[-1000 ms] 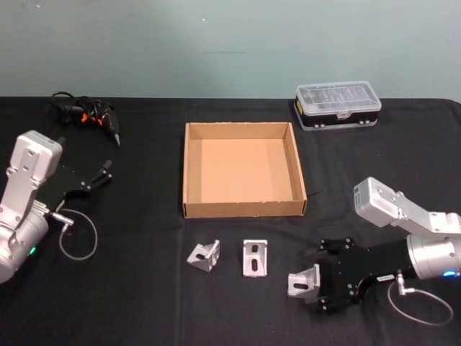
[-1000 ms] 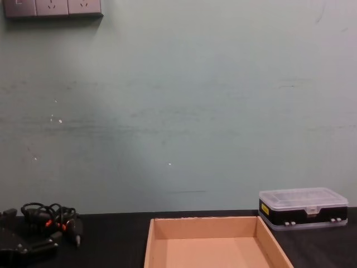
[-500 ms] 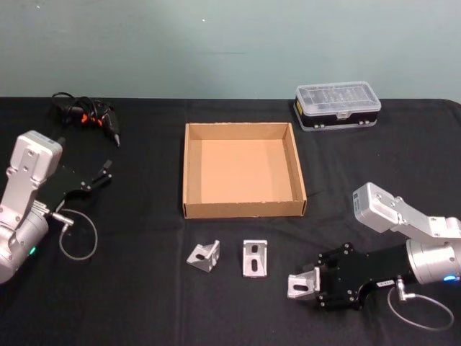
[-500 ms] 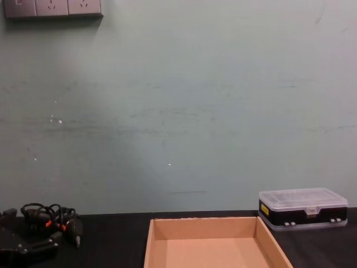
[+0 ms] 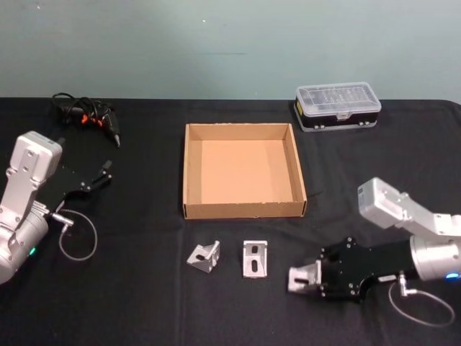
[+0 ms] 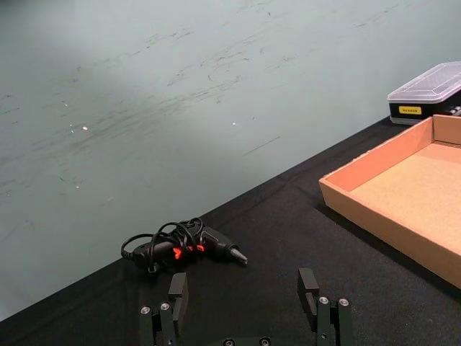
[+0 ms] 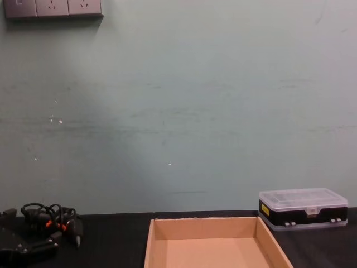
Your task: Use one hand to pick up the angle iron from the table and place it into the box.
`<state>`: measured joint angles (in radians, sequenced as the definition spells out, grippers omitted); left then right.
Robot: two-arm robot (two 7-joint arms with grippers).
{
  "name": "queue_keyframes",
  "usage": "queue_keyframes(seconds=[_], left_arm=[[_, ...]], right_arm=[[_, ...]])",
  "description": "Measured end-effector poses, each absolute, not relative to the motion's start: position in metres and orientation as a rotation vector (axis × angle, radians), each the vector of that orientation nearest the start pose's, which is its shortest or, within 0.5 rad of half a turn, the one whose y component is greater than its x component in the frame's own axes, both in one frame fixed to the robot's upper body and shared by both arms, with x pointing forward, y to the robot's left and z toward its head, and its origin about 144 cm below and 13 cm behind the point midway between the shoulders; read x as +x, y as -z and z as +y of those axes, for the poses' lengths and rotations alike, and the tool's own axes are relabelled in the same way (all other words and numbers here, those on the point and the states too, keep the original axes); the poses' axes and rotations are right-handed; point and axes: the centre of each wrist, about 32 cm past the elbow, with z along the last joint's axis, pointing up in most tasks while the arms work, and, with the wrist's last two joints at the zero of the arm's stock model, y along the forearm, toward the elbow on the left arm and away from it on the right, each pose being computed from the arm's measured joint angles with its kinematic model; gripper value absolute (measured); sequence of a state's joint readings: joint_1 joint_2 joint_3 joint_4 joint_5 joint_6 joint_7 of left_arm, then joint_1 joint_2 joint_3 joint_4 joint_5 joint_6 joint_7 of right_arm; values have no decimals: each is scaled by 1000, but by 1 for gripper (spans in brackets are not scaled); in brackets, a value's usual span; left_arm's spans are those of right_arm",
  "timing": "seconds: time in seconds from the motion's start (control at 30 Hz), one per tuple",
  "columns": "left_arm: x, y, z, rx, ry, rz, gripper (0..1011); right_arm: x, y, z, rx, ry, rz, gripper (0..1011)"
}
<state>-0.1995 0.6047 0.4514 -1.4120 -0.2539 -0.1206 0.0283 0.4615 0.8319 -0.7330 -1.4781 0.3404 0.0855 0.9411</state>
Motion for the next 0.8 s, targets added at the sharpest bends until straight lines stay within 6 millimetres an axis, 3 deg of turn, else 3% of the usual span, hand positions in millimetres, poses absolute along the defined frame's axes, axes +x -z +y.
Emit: queue_keyframes(seconds=[0.47, 0.8], left_arm=[[489, -1140, 310, 304, -1248, -285, 1000], [489, -1140, 310, 304, -1248, -285, 1000]], right_arm=[[516, -1239, -331, -442, 443, -152, 450], [531, -1252, -308, -389, 644, -146, 450]])
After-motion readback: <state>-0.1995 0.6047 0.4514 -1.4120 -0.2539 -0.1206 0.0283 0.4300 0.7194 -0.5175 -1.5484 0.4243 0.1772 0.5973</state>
